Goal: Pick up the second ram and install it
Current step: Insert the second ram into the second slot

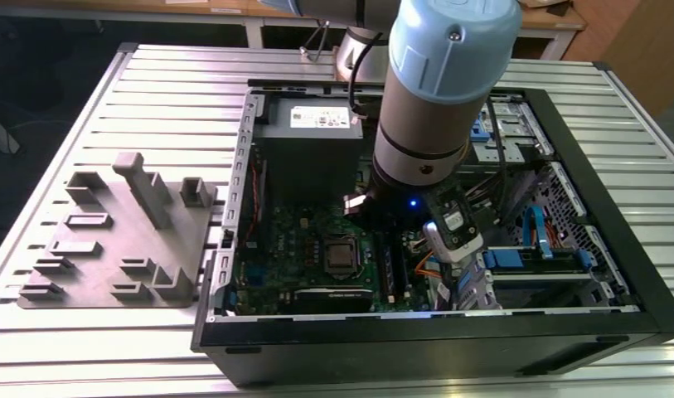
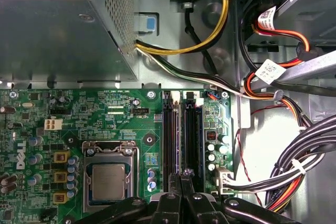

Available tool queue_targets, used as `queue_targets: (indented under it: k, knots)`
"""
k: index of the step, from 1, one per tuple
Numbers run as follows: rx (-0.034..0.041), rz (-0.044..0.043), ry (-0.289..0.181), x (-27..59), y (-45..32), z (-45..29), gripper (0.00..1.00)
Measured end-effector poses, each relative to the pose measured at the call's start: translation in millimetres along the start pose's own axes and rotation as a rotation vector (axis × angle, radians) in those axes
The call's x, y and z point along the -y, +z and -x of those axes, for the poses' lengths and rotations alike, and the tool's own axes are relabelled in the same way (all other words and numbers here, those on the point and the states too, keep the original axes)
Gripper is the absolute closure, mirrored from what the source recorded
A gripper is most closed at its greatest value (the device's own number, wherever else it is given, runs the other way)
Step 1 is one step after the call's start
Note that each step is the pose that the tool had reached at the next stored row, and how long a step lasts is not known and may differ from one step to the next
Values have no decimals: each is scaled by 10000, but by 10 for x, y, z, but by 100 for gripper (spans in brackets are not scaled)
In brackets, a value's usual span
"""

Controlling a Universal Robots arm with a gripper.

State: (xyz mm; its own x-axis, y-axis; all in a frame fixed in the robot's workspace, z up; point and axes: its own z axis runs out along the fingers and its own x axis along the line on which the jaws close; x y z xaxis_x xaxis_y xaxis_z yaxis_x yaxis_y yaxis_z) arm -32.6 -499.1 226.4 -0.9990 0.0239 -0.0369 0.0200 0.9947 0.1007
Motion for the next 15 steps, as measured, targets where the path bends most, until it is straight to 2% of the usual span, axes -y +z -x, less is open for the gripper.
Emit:
queue_targets:
  k: [15]
  knots:
    - [1,4,0,8,16,0,92]
